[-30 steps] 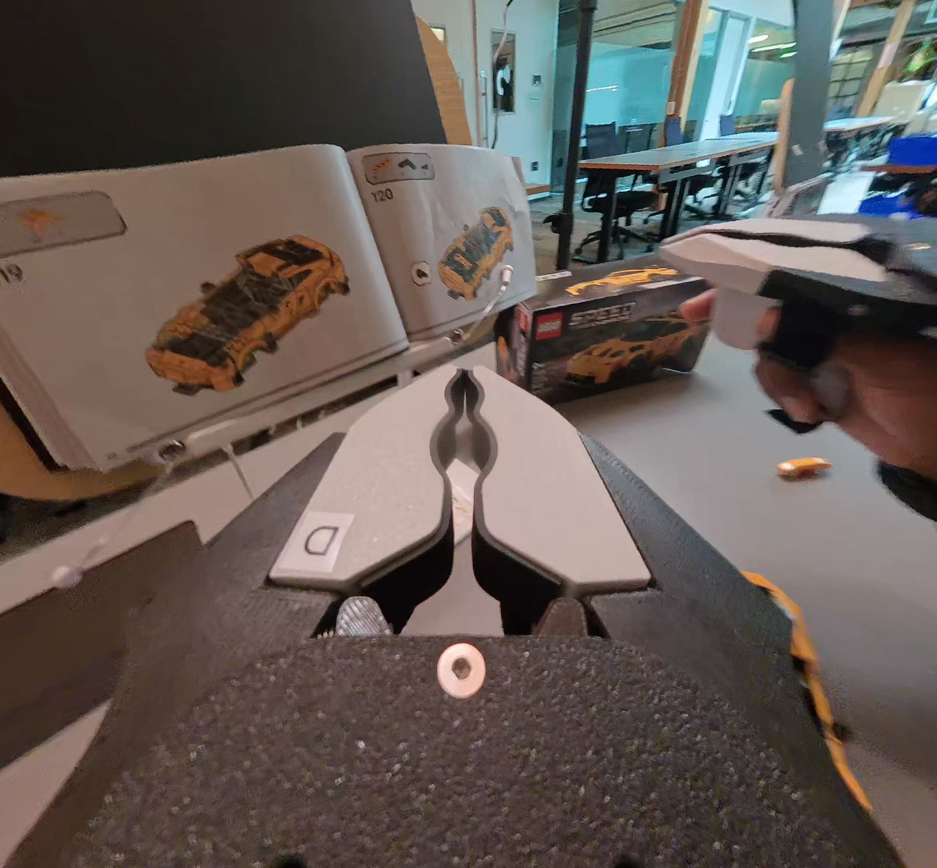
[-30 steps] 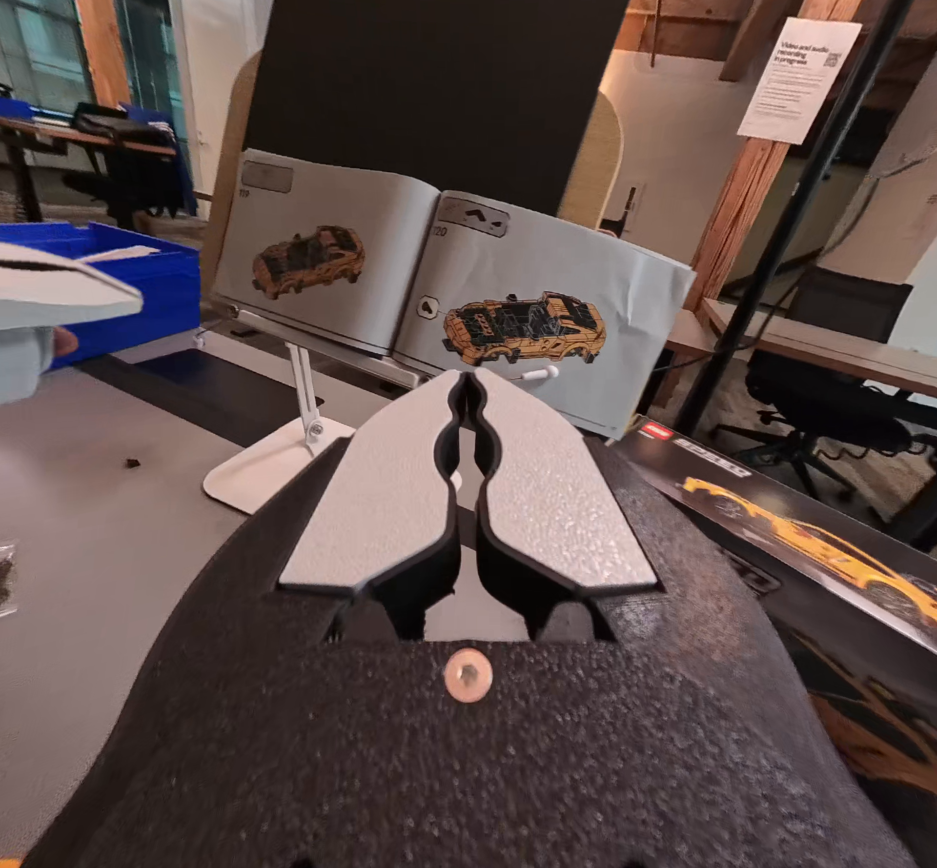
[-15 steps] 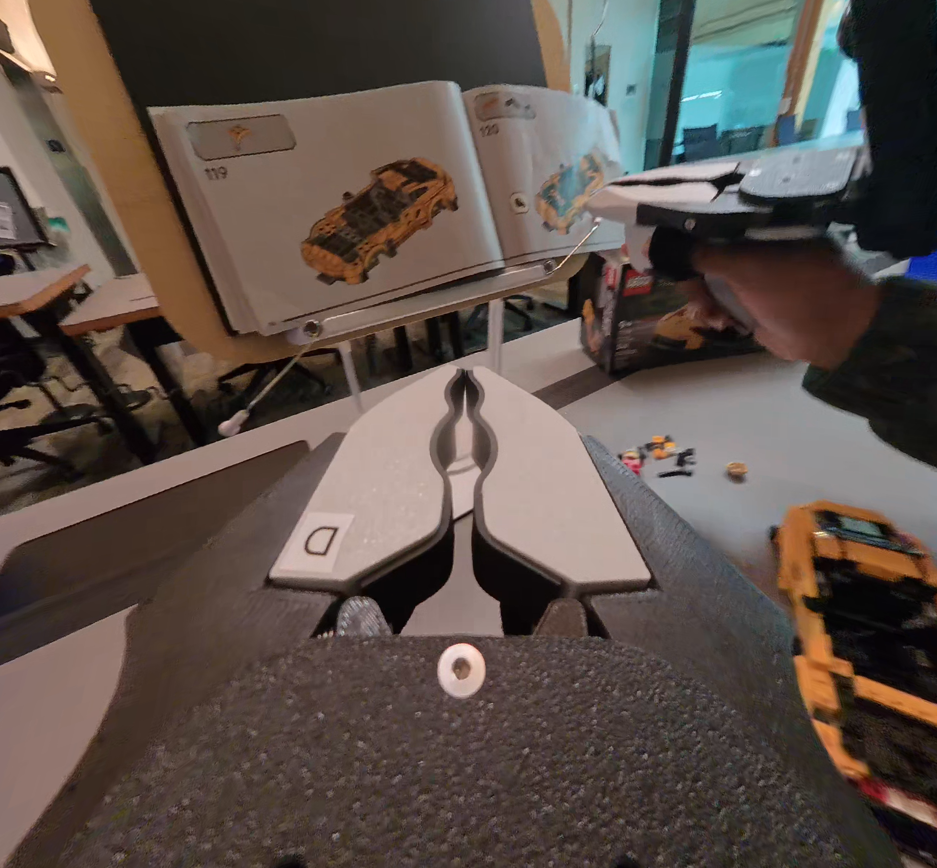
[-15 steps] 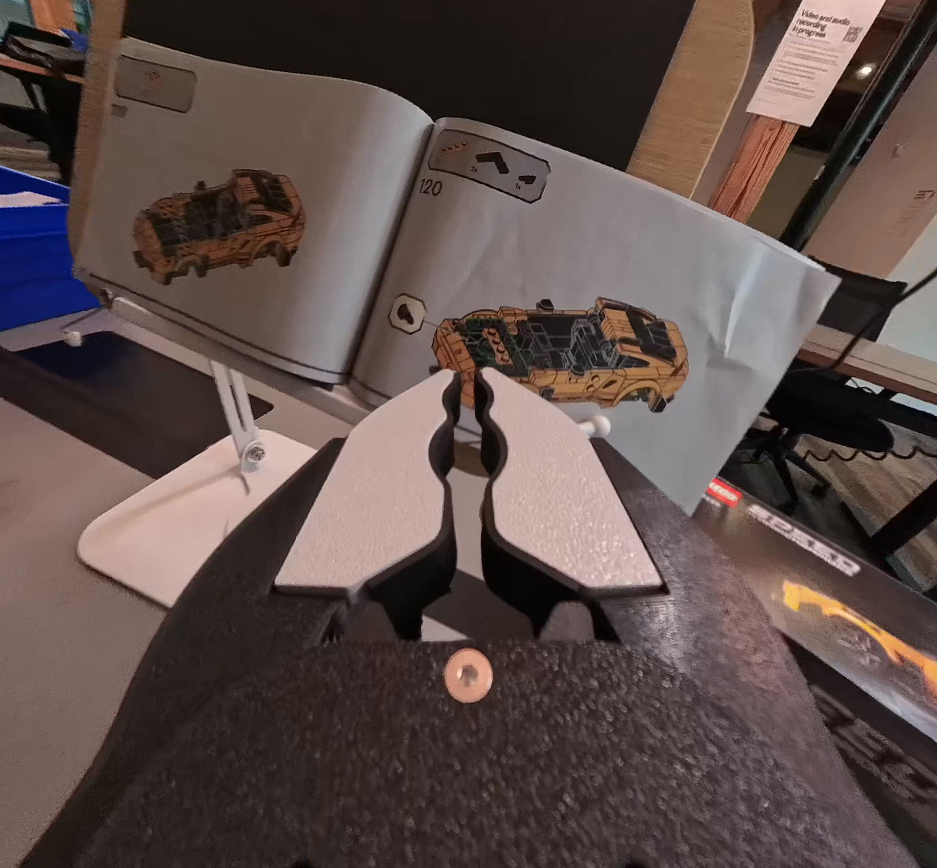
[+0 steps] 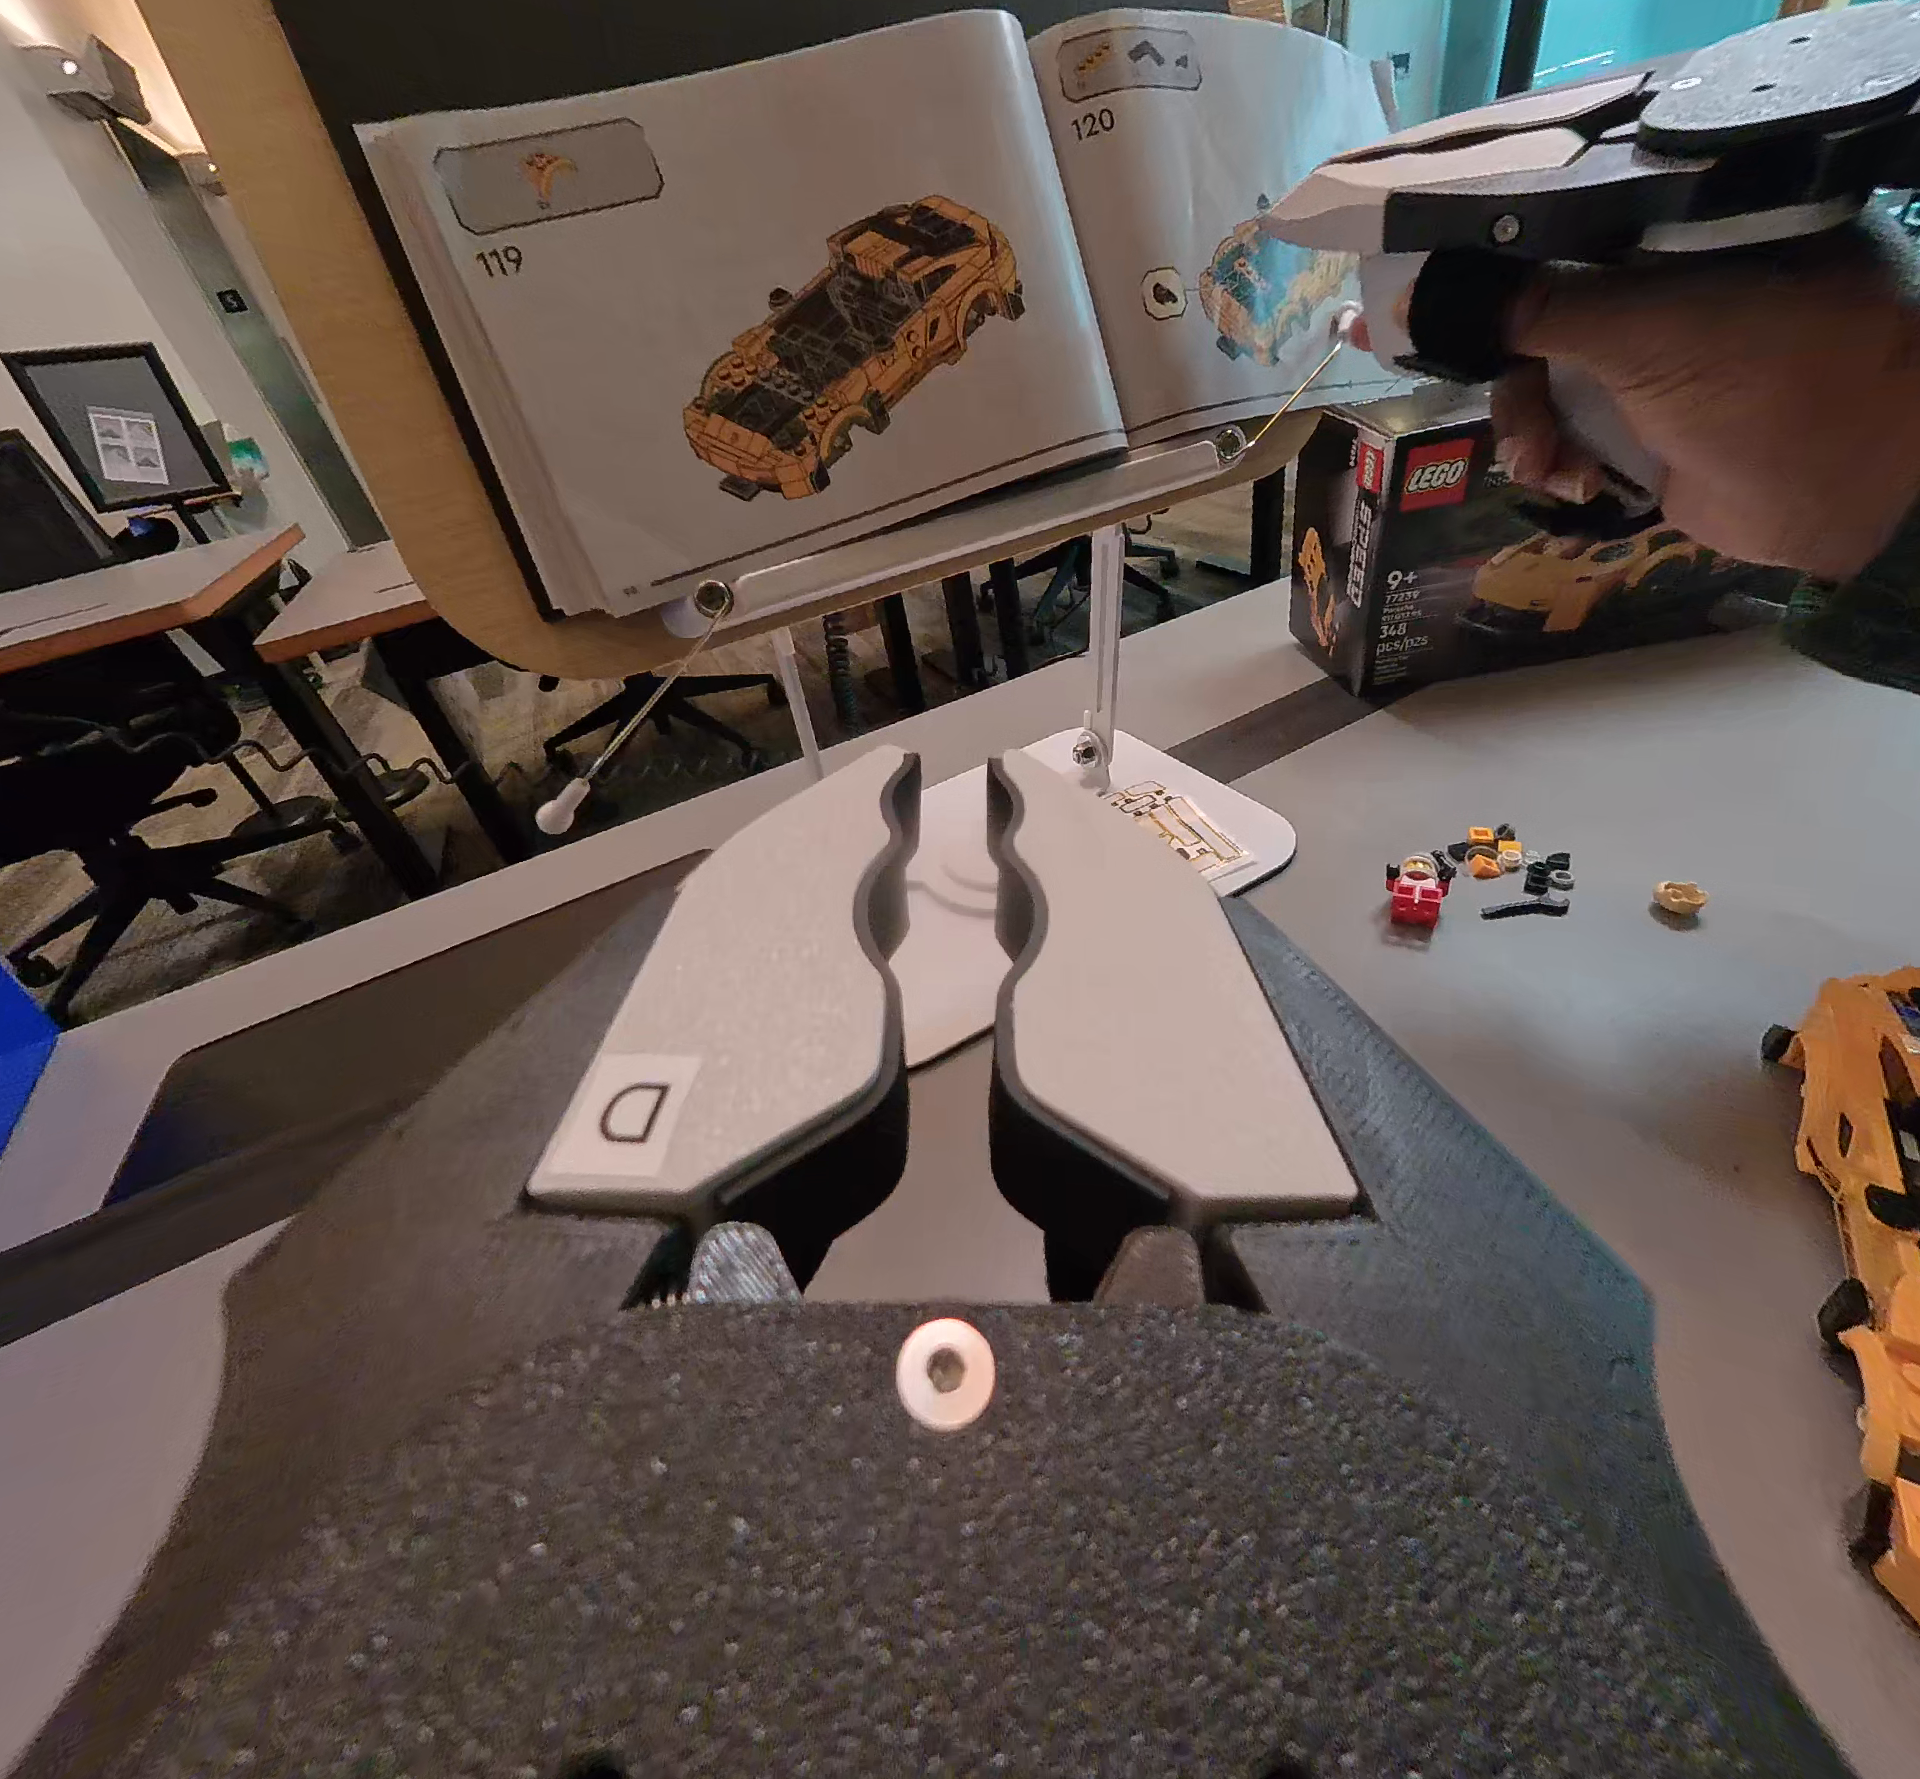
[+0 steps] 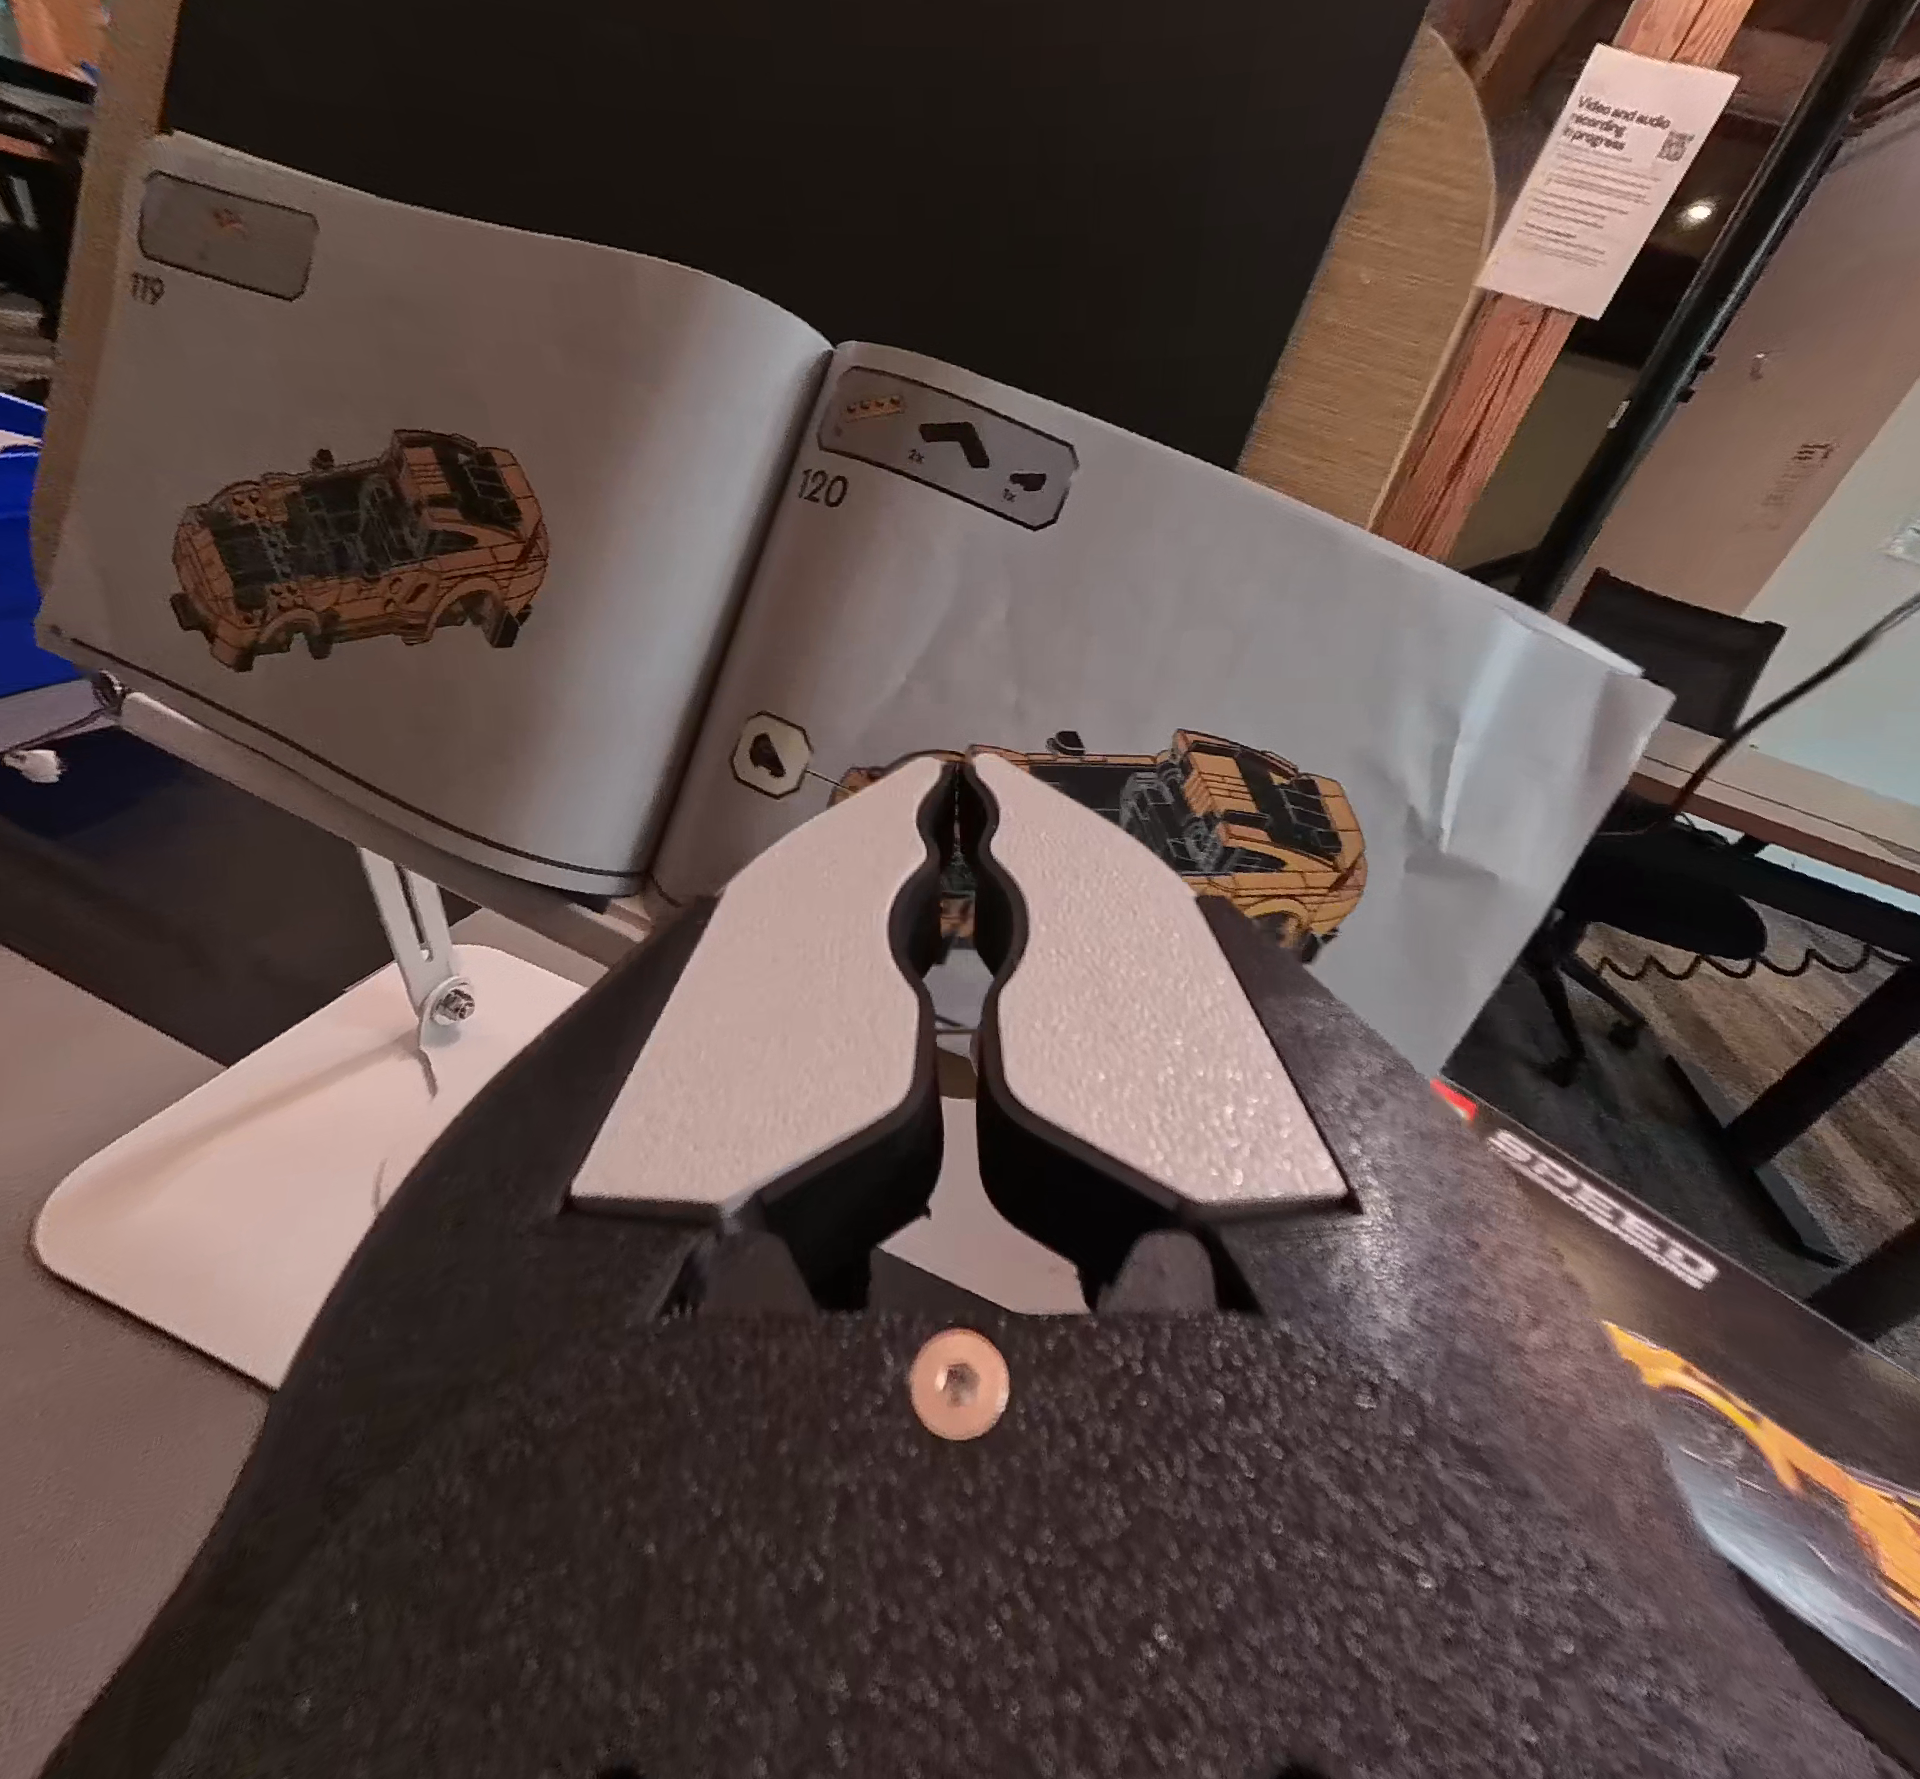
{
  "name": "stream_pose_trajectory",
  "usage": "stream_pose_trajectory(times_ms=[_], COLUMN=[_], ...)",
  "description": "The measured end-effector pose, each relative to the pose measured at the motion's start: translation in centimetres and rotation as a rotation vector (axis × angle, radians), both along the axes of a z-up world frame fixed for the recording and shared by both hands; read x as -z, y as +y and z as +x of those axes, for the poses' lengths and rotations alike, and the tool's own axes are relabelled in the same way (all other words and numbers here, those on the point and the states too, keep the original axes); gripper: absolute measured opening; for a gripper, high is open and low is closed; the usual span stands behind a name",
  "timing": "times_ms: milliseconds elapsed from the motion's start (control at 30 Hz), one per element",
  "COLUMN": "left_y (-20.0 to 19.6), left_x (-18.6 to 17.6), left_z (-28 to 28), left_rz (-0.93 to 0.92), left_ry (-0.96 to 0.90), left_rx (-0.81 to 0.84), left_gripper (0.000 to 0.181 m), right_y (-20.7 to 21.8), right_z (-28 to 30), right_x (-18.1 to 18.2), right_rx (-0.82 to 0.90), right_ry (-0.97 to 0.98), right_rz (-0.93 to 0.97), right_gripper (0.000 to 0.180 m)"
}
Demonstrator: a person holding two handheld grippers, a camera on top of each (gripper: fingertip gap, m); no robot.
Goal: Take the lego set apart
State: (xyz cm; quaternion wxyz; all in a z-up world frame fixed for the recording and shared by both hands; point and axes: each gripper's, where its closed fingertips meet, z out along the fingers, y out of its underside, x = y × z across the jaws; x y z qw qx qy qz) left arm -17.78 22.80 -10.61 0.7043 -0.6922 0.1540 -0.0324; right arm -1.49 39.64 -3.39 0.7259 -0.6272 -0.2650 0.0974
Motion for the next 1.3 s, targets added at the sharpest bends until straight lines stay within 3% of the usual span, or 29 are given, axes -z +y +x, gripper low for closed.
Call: stream_pose_trajectory(times_ms=[467,933,1300], left_y=[0.3,0.3,0.3], left_x=[1.1,1.0,0.8], left_z=[0.5,0.4,0.7], left_rz=[-0.027,-0.029,-0.021], left_ry=[0.004,-0.008,0.003], left_rx=[0.018,0.018,0.015], left_gripper=[0.014,0.014,0.018], right_y=[0.2,-1.7,-11.9], right_z=[2.4,1.6,6.0], right_x=[2.7,2.3,4.1], right_rx=[0.047,0.002,-0.192], right_ry=[-0.012,0.02,0.107], right_rz=[-0.04,-0.047,-0.251], right_gripper=[0.0,0.0,0.002])
